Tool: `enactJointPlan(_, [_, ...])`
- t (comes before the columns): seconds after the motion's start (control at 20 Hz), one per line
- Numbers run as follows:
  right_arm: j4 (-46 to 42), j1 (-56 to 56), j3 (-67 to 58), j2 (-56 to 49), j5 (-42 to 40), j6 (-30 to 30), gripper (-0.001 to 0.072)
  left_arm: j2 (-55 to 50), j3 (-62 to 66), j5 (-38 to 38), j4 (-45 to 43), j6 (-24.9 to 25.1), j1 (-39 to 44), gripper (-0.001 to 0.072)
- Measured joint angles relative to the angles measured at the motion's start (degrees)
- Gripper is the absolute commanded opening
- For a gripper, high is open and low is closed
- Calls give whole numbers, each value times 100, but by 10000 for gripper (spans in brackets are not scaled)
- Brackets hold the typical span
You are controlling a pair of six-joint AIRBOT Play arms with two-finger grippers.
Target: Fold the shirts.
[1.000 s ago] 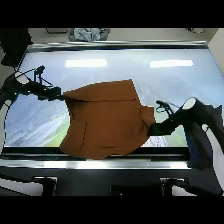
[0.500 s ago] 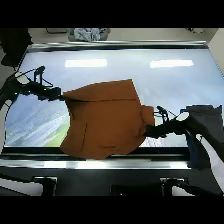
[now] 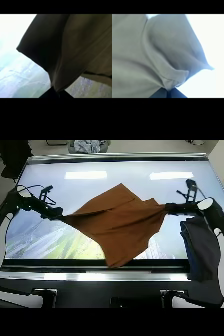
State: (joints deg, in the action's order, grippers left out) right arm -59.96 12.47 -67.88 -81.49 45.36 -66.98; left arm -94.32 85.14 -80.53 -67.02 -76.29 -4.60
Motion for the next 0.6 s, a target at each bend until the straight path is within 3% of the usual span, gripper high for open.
enactJointPlan(0.15, [-122, 85, -273, -424, -74, -260, 42, -15, -490, -173, 254, 94, 293, 27])
enactJointPlan(0.2, [-140, 85, -317, -566, 42, -302, 165, -22, -634, -177, 341, 144, 391, 27])
enactJointPlan(0.25, [-138, 83, -352, -682, 192, -310, 420, -22, -752, -177, 426, 188, 487, 27])
enactJointPlan(0.3, [-136, 92, -387, -748, 339, -282, 563, -17, -817, -166, 492, 208, 544, 27])
enactJointPlan(0.4, [-109, 153, -529, -754, 772, 48, 569, 2, -863, -157, 564, 245, 603, 27])
enactJointPlan(0.6, [-219, 348, -614, -345, 2409, 667, 568, 63, -708, -151, 658, 284, 546, 27])
